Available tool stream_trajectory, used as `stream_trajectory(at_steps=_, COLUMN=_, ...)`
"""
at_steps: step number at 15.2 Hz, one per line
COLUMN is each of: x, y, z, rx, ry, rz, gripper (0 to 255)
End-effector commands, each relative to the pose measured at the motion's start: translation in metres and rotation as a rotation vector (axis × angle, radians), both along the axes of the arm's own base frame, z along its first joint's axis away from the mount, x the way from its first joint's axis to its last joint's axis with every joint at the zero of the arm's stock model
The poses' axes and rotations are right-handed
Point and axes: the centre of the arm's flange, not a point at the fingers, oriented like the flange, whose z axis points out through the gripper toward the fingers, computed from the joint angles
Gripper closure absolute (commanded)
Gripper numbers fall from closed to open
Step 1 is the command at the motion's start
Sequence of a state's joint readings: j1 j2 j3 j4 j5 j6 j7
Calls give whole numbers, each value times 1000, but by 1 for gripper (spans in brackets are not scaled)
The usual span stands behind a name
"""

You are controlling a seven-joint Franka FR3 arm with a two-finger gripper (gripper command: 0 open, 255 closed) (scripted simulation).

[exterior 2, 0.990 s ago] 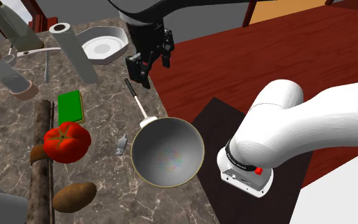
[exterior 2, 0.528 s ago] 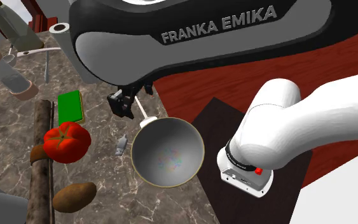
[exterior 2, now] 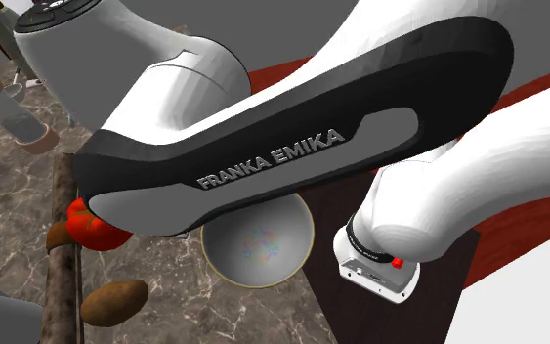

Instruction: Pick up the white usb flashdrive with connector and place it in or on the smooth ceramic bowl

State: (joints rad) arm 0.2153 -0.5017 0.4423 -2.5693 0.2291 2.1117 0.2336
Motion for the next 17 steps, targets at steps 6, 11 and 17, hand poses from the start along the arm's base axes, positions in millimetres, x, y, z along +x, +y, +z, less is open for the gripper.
stream_trajectory(at_steps=6, x=-2, y=12, z=-38, rx=4, ry=-5, rz=10, gripper=0)
stream_trajectory(at_steps=11, x=-2, y=12, z=-46, rx=4, ry=-5, rz=10, gripper=0)
stream_trajectory(at_steps=17, x=-2, y=12, z=-46, rx=4, ry=-5, rz=10, gripper=255)
